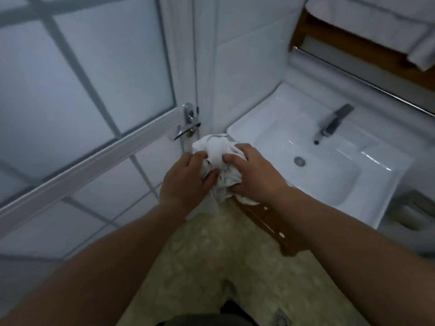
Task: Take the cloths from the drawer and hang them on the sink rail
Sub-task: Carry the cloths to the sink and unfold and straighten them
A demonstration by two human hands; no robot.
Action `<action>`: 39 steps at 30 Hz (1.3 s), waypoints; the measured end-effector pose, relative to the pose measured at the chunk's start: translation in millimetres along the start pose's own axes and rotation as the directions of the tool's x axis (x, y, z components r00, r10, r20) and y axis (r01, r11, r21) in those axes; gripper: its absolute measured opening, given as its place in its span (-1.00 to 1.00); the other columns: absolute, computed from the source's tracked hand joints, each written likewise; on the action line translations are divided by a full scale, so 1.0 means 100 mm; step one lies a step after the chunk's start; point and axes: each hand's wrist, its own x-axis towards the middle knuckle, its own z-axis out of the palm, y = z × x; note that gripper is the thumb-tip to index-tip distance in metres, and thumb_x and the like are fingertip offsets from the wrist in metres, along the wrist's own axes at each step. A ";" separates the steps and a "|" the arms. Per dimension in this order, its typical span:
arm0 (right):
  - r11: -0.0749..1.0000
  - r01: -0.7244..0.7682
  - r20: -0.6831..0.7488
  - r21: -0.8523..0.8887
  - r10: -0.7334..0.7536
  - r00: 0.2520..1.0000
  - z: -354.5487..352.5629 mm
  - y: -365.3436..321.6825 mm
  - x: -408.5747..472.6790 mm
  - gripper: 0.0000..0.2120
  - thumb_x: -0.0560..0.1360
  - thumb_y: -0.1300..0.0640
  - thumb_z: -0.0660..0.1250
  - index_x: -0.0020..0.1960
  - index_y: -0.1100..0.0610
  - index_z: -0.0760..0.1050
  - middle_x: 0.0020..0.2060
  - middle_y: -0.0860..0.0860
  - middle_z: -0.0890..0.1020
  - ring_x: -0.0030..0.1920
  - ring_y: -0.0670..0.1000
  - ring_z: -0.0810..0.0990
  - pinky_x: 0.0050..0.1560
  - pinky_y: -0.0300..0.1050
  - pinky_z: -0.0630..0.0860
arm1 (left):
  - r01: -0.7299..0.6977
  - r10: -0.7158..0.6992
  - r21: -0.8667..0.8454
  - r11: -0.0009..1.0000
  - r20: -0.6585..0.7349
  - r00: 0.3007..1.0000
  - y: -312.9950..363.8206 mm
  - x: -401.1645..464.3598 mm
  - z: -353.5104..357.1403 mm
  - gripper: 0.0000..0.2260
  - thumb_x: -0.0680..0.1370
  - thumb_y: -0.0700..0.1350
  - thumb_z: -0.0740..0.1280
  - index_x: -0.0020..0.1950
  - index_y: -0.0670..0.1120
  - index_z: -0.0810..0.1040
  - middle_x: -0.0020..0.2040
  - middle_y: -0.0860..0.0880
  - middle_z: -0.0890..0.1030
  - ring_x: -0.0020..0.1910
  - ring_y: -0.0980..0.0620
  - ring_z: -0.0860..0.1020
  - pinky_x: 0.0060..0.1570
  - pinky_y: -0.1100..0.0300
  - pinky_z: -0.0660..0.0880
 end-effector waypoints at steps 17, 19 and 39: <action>0.851 -0.511 -0.281 -0.122 0.465 0.840 -0.89 1.31 -0.10 -0.35 0.32 -0.10 0.52 0.36 0.01 0.46 0.34 0.18 0.39 0.26 0.20 0.42 0.08 0.07 0.53 | -0.680 0.698 -0.162 0.715 0.120 0.706 0.97 2.35 0.93 -0.59 0.45 0.06 0.48 0.15 -0.19 0.58 -0.08 -0.15 0.61 -0.21 -0.10 0.59 -0.23 0.19 0.48; 0.812 -0.571 -0.322 -0.124 0.511 0.797 -0.99 1.41 -0.10 -0.33 0.30 -0.09 0.55 0.36 0.04 0.48 0.34 0.20 0.41 0.27 0.22 0.43 0.09 0.08 0.53 | -0.697 0.720 -0.189 0.692 0.111 0.685 1.13 2.52 1.03 -0.59 0.45 0.06 0.47 0.15 -0.18 0.58 -0.07 -0.15 0.60 -0.21 -0.10 0.59 -0.24 0.18 0.49; 0.351 -0.922 0.236 -0.163 0.921 0.309 -0.57 3.46 -1.17 -0.26 0.49 -0.18 0.33 0.56 -0.09 0.09 0.48 0.12 0.24 0.44 0.21 0.24 0.38 0.22 0.25 | -0.643 0.292 0.177 0.745 0.780 0.554 2.21 2.86 2.87 -0.50 0.64 0.14 0.07 0.56 0.03 0.14 0.59 -0.11 0.07 0.56 -0.18 0.01 0.49 -0.14 0.06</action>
